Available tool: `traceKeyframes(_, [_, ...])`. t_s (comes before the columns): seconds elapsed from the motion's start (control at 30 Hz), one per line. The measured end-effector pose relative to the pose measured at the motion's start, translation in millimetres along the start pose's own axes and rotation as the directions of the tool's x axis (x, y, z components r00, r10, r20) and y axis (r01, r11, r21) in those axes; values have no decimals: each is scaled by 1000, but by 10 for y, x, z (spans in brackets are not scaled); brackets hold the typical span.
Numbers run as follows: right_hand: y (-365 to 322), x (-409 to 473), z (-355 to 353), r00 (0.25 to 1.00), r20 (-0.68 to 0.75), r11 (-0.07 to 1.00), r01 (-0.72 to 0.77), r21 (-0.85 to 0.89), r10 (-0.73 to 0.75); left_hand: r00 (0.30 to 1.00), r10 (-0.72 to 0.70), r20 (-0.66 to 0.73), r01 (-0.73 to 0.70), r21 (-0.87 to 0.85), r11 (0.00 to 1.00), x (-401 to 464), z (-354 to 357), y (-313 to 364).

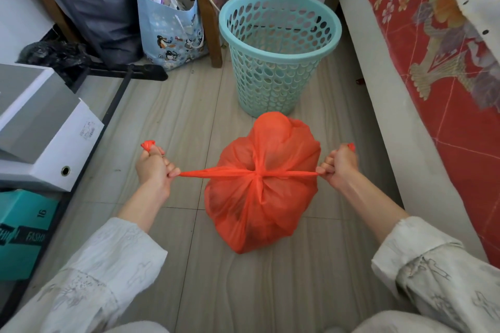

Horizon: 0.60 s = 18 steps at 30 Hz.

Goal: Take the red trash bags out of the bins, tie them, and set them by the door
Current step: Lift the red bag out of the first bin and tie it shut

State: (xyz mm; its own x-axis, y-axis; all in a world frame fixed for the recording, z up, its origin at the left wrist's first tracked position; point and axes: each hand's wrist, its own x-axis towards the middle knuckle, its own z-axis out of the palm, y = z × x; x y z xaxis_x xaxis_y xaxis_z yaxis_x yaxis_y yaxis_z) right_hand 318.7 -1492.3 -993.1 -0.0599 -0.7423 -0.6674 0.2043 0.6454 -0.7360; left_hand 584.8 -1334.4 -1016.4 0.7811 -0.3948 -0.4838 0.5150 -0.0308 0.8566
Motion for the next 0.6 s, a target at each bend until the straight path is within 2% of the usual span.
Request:
traceKeyframes(0.17, [26,72,-153,996,-84,999,-10,-39,7,1000,5,-27,-4,36,999,-5,-33,-59])
traceKeyframes(0.3, [-7,52,-148,996,-51,984,62,-169,-71,999,-35,-17,35,17,999,-78,41,-31])
traceKeyframes(0.37, [-50,25,-55,993,39,975,121,-186,-116,999,-26,40,28,-27,999,-109,127,82])
traceKeyframes(0.47, [-77,-84,136,975,175,987,149,-60,-137,979,28,201,-6,-110,994,-182,206,254])
traceKeyframes(0.53, [-65,-162,239,969,191,988,152,33,-156,945,64,321,-33,-102,994,-277,255,268])
traceKeyframes(0.6, [-17,-195,264,971,158,984,179,10,-178,919,80,385,-67,-48,997,-380,332,210])
